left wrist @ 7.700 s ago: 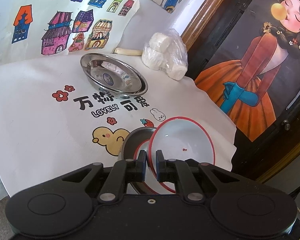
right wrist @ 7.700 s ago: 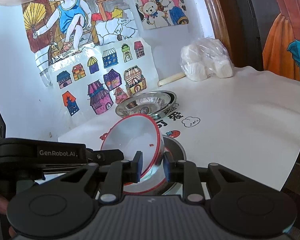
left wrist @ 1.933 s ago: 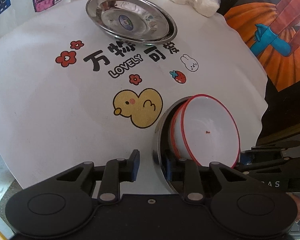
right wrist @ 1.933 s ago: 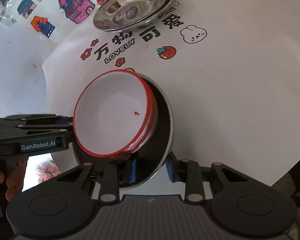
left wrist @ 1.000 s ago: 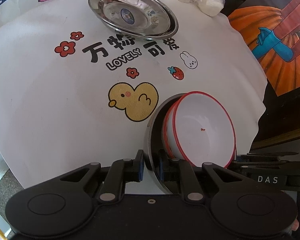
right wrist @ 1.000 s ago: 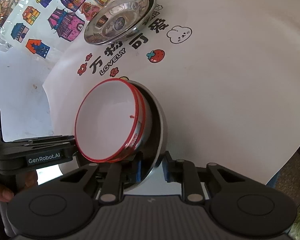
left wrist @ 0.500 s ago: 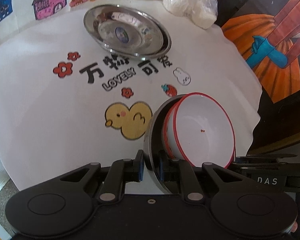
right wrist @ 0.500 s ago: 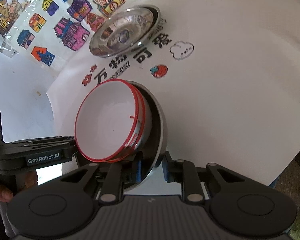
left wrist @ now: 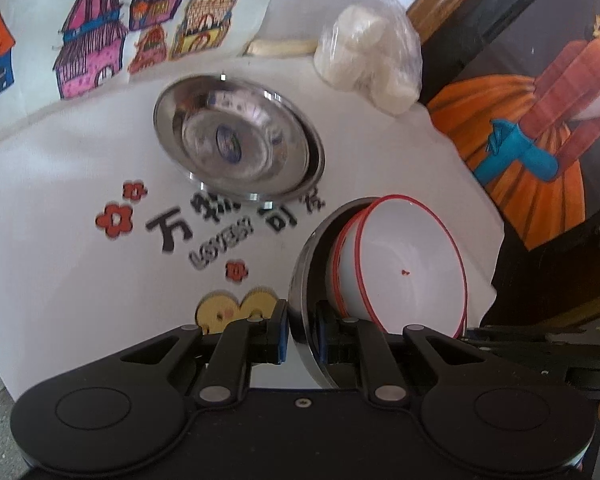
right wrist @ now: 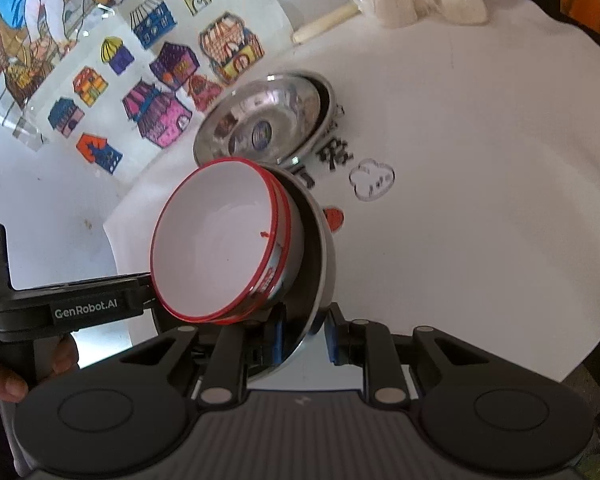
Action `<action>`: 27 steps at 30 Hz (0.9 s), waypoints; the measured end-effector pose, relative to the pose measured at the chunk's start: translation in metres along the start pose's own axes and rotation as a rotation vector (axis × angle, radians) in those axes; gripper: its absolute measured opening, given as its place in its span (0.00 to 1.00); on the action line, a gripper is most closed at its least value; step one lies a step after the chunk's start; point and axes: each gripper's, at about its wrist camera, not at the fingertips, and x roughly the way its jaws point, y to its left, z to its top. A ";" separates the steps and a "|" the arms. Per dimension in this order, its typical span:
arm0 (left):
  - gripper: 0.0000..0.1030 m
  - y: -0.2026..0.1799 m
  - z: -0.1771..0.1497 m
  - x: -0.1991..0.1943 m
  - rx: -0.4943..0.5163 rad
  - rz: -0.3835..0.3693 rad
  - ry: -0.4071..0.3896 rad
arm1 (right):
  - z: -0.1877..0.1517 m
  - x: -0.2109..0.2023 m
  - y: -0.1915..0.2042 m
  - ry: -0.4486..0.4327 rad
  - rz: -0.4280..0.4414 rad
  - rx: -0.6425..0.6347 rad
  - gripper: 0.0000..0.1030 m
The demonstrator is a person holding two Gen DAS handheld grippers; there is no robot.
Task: Organize plates and bowls
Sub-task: 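Lift the steel bowl stack with both grippers and carry it over the steel plates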
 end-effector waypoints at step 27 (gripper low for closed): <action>0.12 0.045 0.094 0.027 -0.141 0.082 -0.151 | 0.113 0.068 0.003 -0.107 0.087 0.003 0.19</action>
